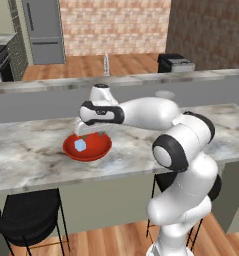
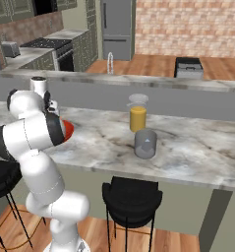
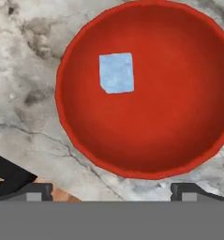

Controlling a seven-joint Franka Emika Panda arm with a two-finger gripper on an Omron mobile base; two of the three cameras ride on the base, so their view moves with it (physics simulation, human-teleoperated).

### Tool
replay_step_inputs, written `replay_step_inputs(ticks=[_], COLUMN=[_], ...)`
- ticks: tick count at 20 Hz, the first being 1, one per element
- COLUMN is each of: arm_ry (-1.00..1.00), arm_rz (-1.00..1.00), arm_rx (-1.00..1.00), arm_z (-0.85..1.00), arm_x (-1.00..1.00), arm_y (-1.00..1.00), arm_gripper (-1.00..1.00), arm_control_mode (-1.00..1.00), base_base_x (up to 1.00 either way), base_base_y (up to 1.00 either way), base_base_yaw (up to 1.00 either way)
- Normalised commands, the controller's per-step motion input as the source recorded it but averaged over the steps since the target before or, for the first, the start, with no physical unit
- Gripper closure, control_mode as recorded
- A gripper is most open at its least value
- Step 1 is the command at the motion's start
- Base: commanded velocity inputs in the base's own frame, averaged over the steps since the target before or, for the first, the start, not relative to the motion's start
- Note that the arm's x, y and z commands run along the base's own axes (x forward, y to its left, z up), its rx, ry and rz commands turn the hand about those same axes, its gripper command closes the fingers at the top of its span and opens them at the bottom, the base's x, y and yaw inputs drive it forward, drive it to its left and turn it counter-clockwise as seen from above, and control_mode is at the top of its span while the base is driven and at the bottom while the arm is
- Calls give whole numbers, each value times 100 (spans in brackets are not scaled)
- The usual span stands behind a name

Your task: There are two ice cubes in the ice bowl. Place both ice cubes in the glass cup.

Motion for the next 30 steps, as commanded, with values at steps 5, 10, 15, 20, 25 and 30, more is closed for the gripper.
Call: replay_step_inputs(ticks=[5, 10, 15, 20, 25, 30], arm_ry=[0, 0, -1, -7, -9, -7], arm_rz=[1, 0, 0, 0, 0, 0], arm_rx=[-3, 0, -1, -3, -2, 0], arm_z=[-38, -24, -24, -24, -16, -16], arm_x=[20, 16, 14, 17, 31, 25], arm_y=[21, 26, 13, 0, 0, 4], arm_gripper=[-100, -100, -100, -100, -100, -100], arm_control_mode=[-100, -100, -100, -100, -100, -100], base_base_x=[0, 0, 0, 0, 0, 0], base_base_y=[0, 0, 0, 0, 0, 0], base_base_yaw=[0, 0, 0, 0, 0, 0])
